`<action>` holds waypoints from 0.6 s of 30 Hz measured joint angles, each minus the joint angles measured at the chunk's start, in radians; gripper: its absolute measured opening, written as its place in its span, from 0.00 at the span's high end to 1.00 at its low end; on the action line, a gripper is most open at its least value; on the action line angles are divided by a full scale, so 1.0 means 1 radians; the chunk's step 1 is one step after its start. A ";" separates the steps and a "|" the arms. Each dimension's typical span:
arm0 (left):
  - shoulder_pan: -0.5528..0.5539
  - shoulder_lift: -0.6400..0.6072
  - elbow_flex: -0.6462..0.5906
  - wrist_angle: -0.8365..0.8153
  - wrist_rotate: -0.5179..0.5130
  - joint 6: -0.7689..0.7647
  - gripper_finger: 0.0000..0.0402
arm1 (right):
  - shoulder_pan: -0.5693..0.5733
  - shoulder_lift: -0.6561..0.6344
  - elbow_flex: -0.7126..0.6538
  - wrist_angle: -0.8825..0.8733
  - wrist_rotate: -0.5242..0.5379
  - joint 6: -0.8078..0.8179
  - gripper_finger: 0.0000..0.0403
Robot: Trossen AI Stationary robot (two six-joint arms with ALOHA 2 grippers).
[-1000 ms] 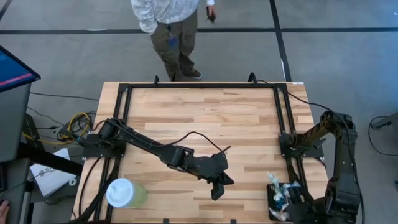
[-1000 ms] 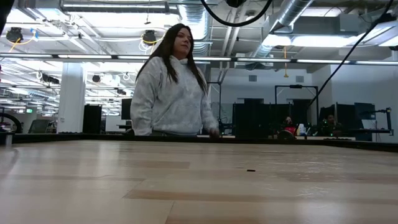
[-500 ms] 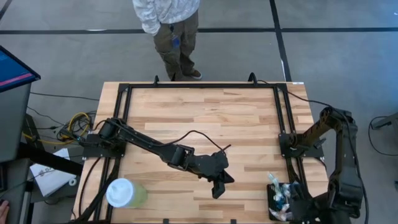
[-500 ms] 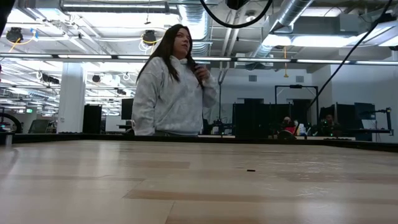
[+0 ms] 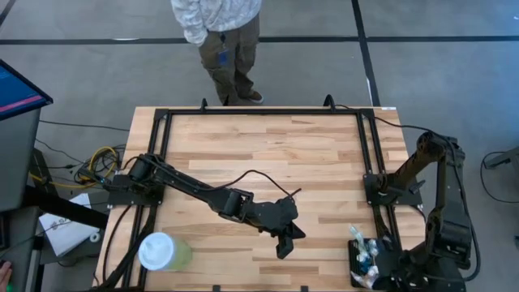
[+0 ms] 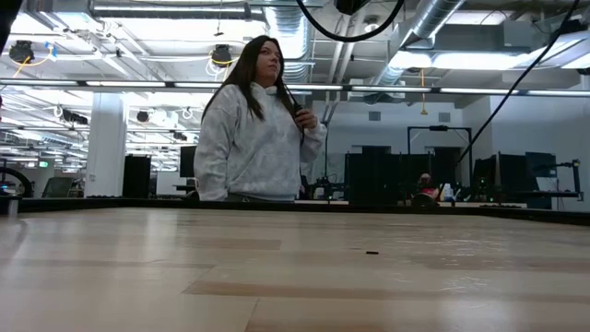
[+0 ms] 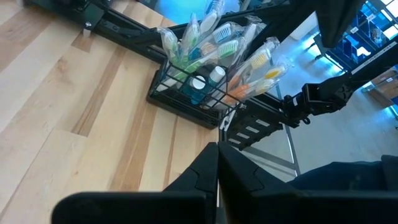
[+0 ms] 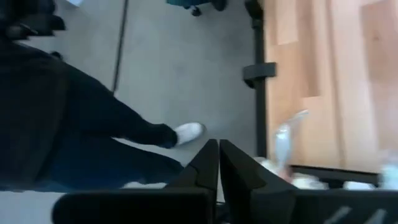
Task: Pick & Place toothbrushing station
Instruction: Return to Home Position
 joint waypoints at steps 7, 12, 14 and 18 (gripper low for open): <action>0.000 0.000 0.000 -0.002 0.000 0.000 1.00 | 0.000 0.002 -0.002 0.015 -0.030 0.127 1.00; 0.000 0.000 0.000 -0.003 0.000 0.000 1.00 | 0.000 0.003 -0.002 -0.011 -0.051 0.198 1.00; 0.000 0.000 0.000 -0.003 0.000 0.000 1.00 | 0.000 0.003 -0.003 -0.038 -0.053 0.218 1.00; 0.000 0.000 0.000 -0.003 0.000 0.000 1.00 | 0.000 0.003 -0.018 -0.040 -0.057 0.223 1.00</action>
